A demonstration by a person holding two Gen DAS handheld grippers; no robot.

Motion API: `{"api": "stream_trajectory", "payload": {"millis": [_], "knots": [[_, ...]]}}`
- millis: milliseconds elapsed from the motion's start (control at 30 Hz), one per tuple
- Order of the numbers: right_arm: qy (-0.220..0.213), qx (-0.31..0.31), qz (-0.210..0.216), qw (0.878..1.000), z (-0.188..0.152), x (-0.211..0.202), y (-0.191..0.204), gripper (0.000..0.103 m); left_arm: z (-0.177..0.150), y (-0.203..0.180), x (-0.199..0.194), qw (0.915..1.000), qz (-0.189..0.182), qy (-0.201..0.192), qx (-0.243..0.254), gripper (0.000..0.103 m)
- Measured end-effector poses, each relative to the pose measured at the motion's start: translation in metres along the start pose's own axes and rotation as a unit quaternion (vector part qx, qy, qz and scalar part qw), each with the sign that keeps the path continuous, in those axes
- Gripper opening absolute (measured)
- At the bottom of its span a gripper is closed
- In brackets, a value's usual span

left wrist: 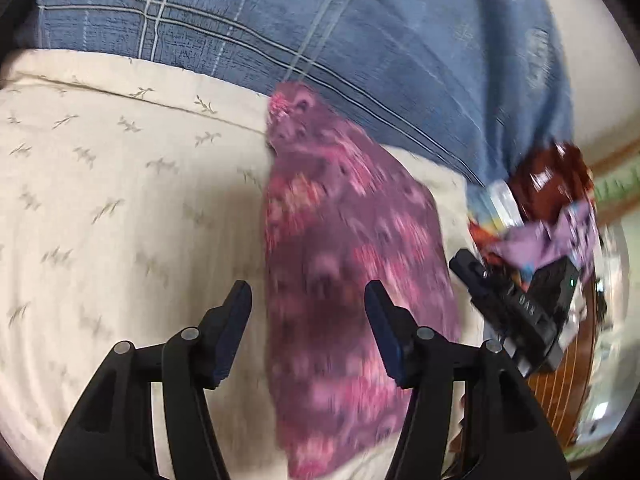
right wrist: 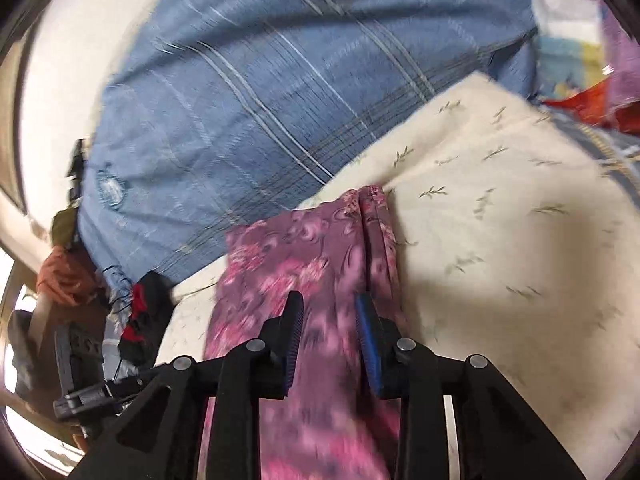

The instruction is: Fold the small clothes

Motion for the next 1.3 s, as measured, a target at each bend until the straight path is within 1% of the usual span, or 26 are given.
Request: {"api": "stream_trajectory", "payload": {"millis": [167, 200, 233, 267, 300, 333, 400, 467, 500, 533, 567, 633, 700, 767, 800, 833, 867, 900, 933, 967, 1000, 1067, 1100, 1200, 1267, 1300], "knots": [[0.035, 0.000, -0.015, 0.999, 0.006, 0.043, 0.002, 0.034, 0.018, 0.004, 0.041, 0.9993, 0.022, 0.026, -0.014, 0.057], [0.038, -0.013, -0.007, 0.999, 0.007, 0.048, 0.008, 0.022, 0.020, 0.003, 0.046, 0.9993, 0.019, 0.029, -0.014, 0.056], [0.036, -0.025, 0.002, 0.999, 0.008, 0.046, 0.013, 0.002, 0.023, -0.002, 0.048, 0.9995, 0.018, 0.024, -0.008, 0.055], [0.027, -0.041, 0.015, 0.999, 0.013, 0.042, 0.021, 0.000, 0.026, -0.005, 0.047, 0.9997, 0.022, 0.009, 0.002, 0.054], [-0.003, -0.062, 0.025, 0.998, 0.021, 0.031, 0.030, 0.000, 0.030, -0.006, 0.045, 0.9996, 0.024, -0.011, 0.009, 0.049], [-0.018, -0.069, 0.026, 0.997, 0.025, 0.025, 0.033, 0.000, 0.032, -0.004, 0.048, 0.9995, 0.027, -0.017, 0.008, 0.047], [-0.019, -0.063, -0.004, 0.998, 0.032, 0.027, 0.019, 0.000, 0.031, 0.006, 0.062, 0.9990, 0.042, 0.001, -0.014, 0.047], [0.010, -0.058, -0.030, 0.998, 0.029, 0.033, 0.003, 0.000, 0.027, 0.012, 0.065, 0.9988, 0.024, 0.013, -0.040, 0.047], [0.025, -0.045, -0.010, 0.999, 0.026, 0.034, 0.001, 0.007, 0.027, 0.013, 0.061, 0.9990, 0.017, 0.009, -0.041, 0.047], [0.034, -0.024, 0.022, 0.999, 0.022, 0.033, 0.002, 0.010, 0.027, 0.012, 0.056, 0.9991, 0.009, 0.004, -0.040, 0.046], [0.041, -0.014, 0.033, 0.998, 0.019, 0.033, 0.001, 0.011, 0.026, 0.014, 0.053, 0.9991, 0.006, 0.002, -0.043, 0.046], [0.039, -0.035, -0.004, 0.999, 0.016, 0.035, -0.004, 0.036, 0.023, 0.016, 0.049, 0.9984, -0.004, 0.006, -0.056, 0.051], [0.045, -0.040, -0.020, 0.998, 0.011, 0.041, -0.007, 0.037, 0.018, 0.016, 0.045, 0.9978, -0.020, 0.009, -0.063, 0.061], [0.060, -0.025, -0.016, 0.998, 0.003, 0.049, -0.010, 0.038, 0.012, 0.016, 0.043, 0.9969, -0.030, 0.015, -0.072, 0.063], [0.055, -0.025, -0.001, 0.998, 0.002, 0.048, -0.006, 0.030, 0.011, 0.015, 0.040, 0.9966, -0.033, 0.013, -0.074, 0.063], [0.046, -0.031, 0.016, 0.998, 0.004, 0.045, 0.001, 0.006, 0.011, 0.014, 0.038, 0.9967, -0.034, 0.008, -0.073, 0.063], [0.036, -0.033, 0.017, 0.999, 0.008, 0.039, 0.007, 0.007, 0.012, 0.013, 0.035, 0.9970, -0.034, -0.005, -0.069, 0.063], [0.006, -0.043, 0.025, 0.999, 0.015, 0.029, 0.013, 0.006, 0.014, 0.014, 0.035, 0.9974, -0.027, -0.014, -0.066, 0.060], [-0.015, -0.050, 0.026, 0.998, 0.021, 0.021, 0.017, 0.006, 0.020, 0.015, 0.040, 0.9978, -0.012, -0.016, -0.064, 0.050], [-0.021, -0.054, 0.016, 0.998, 0.024, 0.019, 0.016, 0.006, 0.018, 0.018, 0.051, 0.9982, 0.014, -0.002, -0.059, 0.047], [-0.009, -0.060, -0.006, 0.998, 0.023, 0.026, 0.010, 0.006, 0.016, 0.021, 0.058, 0.9982, 0.025, 0.011, -0.054, 0.042], [0.044, -0.082, -0.061, 0.994, 0.011, 0.049, -0.006, 0.006, 0.016, 0.017, 0.057, 0.9984, 0.035, 0.004, -0.044, 0.041], [0.058, -0.086, -0.070, 0.992, 0.004, 0.054, -0.011, 0.008, 0.017, 0.014, 0.051, 0.9986, 0.039, 0.004, -0.035, 0.041], [0.034, -0.032, -0.011, 0.999, 0.009, 0.030, -0.009, 0.015, 0.014, 0.014, 0.026, 0.9996, 0.023, -0.005, -0.017, 0.041], [0.049, 0.007, 0.032, 0.998, 0.003, 0.012, -0.013, 0.023, 0.003, 0.015, 0.012, 0.9996, 0.000, -0.003, -0.026, 0.042], [0.055, 0.023, 0.046, 0.997, -0.002, 0.004, -0.016, 0.031, -0.006, 0.014, 0.007, 0.9994, -0.016, 0.003, -0.031, 0.045]]}}
Point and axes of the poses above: each gripper's, at about its wrist camera, not at the fingertips, and x roughly the way its jaws point, y to its left, z to its top, the point moved 6 cm from there along x, roughly the way its jaws point, and after that the axes turned 10 degrees about -y, right-handed, at the moved point
